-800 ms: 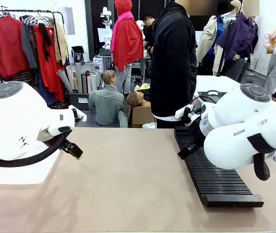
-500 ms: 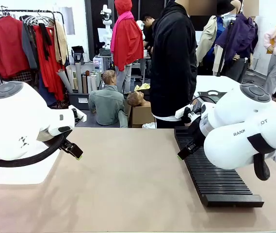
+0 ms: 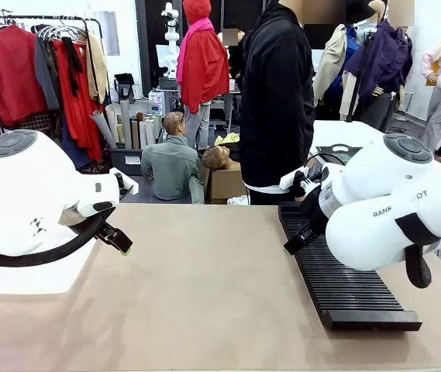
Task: Sort PCBs into racks and boxes based on the side picked up.
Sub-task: Pick up the Blank PCB handed by the Human.
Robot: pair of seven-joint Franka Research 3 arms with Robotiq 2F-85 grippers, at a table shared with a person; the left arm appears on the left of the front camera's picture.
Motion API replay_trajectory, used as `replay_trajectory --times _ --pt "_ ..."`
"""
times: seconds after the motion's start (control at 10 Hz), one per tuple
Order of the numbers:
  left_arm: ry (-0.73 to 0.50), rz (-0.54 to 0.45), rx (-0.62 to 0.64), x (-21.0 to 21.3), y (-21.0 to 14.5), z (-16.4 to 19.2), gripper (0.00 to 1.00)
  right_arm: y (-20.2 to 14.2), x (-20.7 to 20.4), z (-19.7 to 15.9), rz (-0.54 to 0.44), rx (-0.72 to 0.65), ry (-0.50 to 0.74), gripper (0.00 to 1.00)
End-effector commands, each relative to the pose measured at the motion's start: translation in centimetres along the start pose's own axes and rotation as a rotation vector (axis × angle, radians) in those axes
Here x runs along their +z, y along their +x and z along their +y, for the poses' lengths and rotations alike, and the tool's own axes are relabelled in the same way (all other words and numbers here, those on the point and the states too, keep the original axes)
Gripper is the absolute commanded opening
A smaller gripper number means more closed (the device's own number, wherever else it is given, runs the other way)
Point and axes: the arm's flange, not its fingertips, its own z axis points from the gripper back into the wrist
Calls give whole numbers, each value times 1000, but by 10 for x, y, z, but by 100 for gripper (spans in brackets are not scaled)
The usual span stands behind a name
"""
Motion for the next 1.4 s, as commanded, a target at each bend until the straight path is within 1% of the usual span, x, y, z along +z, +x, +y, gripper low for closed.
replay_trajectory --times 0.0,0.3,0.6,0.9,1.0,1.1,1.2,1.3 --pt "0 0 0 0 0 0 100 0 0 0 0 -1 0 100" --pt "0 0 0 0 0 0 100 0 0 0 0 0 0 100" --pt "-25 11 0 15 13 14 100 8 20 -22 -19 -17 26 100" --pt "-77 33 36 25 28 39 100 20 33 -51 -32 -25 37 100" --pt "-96 50 42 33 35 55 100 27 36 -63 -21 -34 63 100" --pt "-147 49 60 40 39 73 100 33 39 -72 -7 -31 131 100" --pt "-200 21 89 47 43 87 100 41 45 -84 -11 -39 167 100" --pt "-213 0 111 57 46 101 100 47 48 -96 -19 -60 178 100"
